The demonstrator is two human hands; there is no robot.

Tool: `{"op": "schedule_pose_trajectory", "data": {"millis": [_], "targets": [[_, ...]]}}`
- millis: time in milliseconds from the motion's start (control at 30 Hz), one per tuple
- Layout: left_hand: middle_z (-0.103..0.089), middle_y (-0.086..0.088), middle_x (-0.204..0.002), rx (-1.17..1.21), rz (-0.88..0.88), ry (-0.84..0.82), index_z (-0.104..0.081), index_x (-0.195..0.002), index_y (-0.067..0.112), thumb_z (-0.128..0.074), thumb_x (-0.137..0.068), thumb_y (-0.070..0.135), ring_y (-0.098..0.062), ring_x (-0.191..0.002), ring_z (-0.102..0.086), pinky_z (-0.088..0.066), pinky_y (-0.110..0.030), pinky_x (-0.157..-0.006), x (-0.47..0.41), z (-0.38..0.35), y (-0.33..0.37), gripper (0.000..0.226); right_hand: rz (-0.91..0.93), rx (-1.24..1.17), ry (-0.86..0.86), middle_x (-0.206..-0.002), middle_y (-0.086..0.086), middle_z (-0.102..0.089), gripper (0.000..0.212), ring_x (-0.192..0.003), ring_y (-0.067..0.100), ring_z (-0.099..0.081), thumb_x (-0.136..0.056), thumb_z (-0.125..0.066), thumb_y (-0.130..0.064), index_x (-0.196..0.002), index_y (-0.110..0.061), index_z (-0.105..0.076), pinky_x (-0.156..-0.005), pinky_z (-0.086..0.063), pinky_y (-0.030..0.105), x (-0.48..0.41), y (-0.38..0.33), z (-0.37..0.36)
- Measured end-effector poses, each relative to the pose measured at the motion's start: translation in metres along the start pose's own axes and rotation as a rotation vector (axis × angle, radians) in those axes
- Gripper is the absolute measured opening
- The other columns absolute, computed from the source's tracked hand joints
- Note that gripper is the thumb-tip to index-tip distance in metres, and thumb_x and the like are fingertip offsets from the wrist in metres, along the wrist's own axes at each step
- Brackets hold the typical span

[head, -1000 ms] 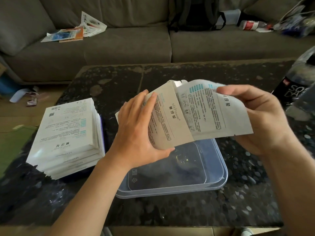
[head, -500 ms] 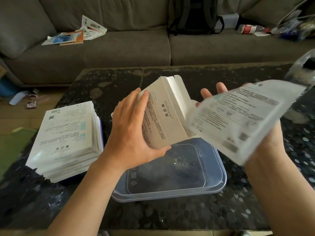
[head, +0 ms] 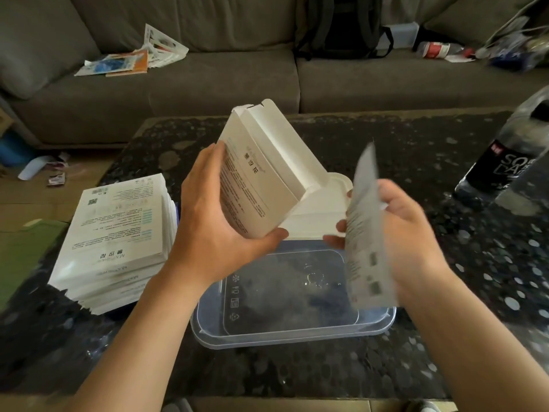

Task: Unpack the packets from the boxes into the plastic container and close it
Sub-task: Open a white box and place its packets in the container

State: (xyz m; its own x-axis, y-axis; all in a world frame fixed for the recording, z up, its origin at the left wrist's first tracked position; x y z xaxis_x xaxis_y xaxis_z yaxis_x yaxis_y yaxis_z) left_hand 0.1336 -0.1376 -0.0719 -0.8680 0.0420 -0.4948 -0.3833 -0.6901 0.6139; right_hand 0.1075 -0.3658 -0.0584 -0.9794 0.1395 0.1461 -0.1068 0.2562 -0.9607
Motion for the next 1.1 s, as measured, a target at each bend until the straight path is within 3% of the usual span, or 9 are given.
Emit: {"op": "schedule_pose_trajectory", "data": {"millis": [67, 167, 267, 433, 600, 700, 833, 967, 1100], "targets": [[-0.028, 0.005, -0.165, 0.017, 0.011, 0.003, -0.022, -0.162, 0.022, -0.082, -0.058, 0.073, -0.01, -0.149, -0.028, -0.036, -0.046, -0.12, 0.001, 0.0, -0.001, 0.13, -0.028, 0.128, -0.072, -0.085, 0.002, -0.07, 0.019, -0.076, 0.021, -0.065, -0.103, -0.054, -0.02, -0.09, -0.024, -0.068, -0.071, -0.06, 0.041, 0.003, 0.015, -0.005], [-0.03, 0.0, -0.164, 0.048, -0.008, 0.017, -0.024, -0.161, 0.016, -0.083, -0.061, 0.071, -0.012, -0.15, -0.03, -0.038, -0.051, -0.12, 0.002, 0.0, -0.002, 0.129, -0.099, 0.245, -0.095, -0.094, -0.003, -0.074, 0.012, -0.086, 0.018, -0.074, -0.1, -0.057, -0.025, -0.102, -0.021, -0.069, -0.075, -0.062, 0.038, 0.002, 0.026, -0.005], [-0.033, -0.001, -0.163, 0.078, -0.037, 0.036, -0.026, -0.159, 0.012, -0.083, -0.062, 0.067, -0.011, -0.148, -0.032, -0.04, -0.046, -0.12, 0.003, 0.0, -0.001, 0.125, -0.12, 0.385, -0.083, -0.091, -0.005, -0.075, 0.012, -0.08, 0.013, -0.075, -0.101, -0.056, -0.025, -0.101, -0.023, -0.068, -0.065, -0.062, 0.031, -0.003, 0.024, 0.0], [-0.037, -0.005, -0.159, 0.144, -0.063, 0.045, -0.026, -0.159, 0.011, -0.085, -0.063, 0.064, -0.02, -0.145, -0.038, -0.046, -0.051, -0.114, 0.002, 0.001, 0.001, 0.124, -0.061, 0.657, -0.062, -0.088, -0.002, -0.074, 0.017, -0.08, 0.019, -0.074, -0.103, -0.054, -0.026, -0.093, -0.023, -0.068, -0.071, -0.064, 0.039, -0.011, 0.024, 0.004], [-0.038, -0.007, -0.158, 0.191, -0.081, 0.058, -0.024, -0.157, 0.014, -0.086, -0.064, 0.059, -0.021, -0.144, -0.041, -0.047, -0.044, -0.114, 0.003, 0.002, 0.004, 0.12, 0.046, 0.84, 0.012, -0.088, 0.001, -0.07, 0.018, -0.082, 0.024, -0.069, -0.102, -0.054, -0.023, -0.087, -0.024, -0.064, -0.075, -0.062, 0.047, -0.019, 0.021, 0.016], [-0.04, -0.013, -0.155, 0.217, -0.107, 0.067, -0.024, -0.156, -0.001, -0.088, -0.065, 0.053, -0.024, -0.142, -0.044, -0.049, -0.039, -0.113, 0.003, -0.001, 0.005, 0.123, 0.077, 0.914, 0.067, -0.088, 0.001, -0.066, 0.018, -0.081, 0.022, -0.066, -0.102, -0.052, -0.022, -0.087, -0.024, -0.061, -0.068, -0.058, 0.041, -0.023, 0.019, 0.023], [-0.04, -0.014, -0.154, 0.246, -0.148, 0.081, -0.023, -0.153, -0.009, -0.089, -0.066, 0.049, -0.019, -0.141, -0.045, -0.045, -0.026, -0.112, 0.003, -0.002, 0.011, 0.123, 0.058, 1.008, 0.127, -0.093, -0.002, -0.064, 0.014, -0.079, 0.013, -0.061, -0.104, -0.048, -0.022, -0.097, -0.023, -0.061, -0.057, -0.048, 0.027, -0.025, 0.022, 0.032], [-0.039, -0.02, -0.154, 0.248, -0.165, 0.109, -0.022, -0.152, -0.011, -0.091, -0.064, 0.047, -0.027, -0.142, -0.044, -0.045, -0.039, -0.114, 0.002, 0.001, 0.013, 0.126, 0.025, 1.042, 0.191, -0.092, -0.001, -0.064, 0.013, -0.078, 0.016, -0.061, -0.103, -0.049, -0.022, -0.102, -0.022, -0.062, -0.063, -0.053, 0.033, -0.023, 0.022, 0.036], [-0.037, -0.029, -0.153, 0.186, -0.168, 0.137, -0.023, -0.151, -0.016, -0.093, -0.064, 0.044, -0.038, -0.145, -0.04, -0.043, -0.054, -0.115, 0.002, 0.003, 0.011, 0.127, -0.031, 0.953, 0.112, -0.094, 0.0, -0.068, 0.015, -0.08, 0.018, -0.066, -0.102, -0.05, -0.022, -0.093, -0.025, -0.063, -0.062, -0.056, 0.033, -0.022, 0.025, 0.029]]}}
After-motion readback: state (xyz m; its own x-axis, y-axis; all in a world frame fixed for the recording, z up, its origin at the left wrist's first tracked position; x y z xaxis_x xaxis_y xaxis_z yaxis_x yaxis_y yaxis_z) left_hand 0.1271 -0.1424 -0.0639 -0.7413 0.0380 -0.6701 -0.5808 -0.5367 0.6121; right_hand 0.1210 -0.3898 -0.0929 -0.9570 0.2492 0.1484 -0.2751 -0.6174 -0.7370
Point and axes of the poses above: each hand's wrist, its own x-axis away from the middle knuckle, its own z-axis out of the back of the hand, y = z × x, the point moved 2 cm from there along -x, towards the middle knuckle
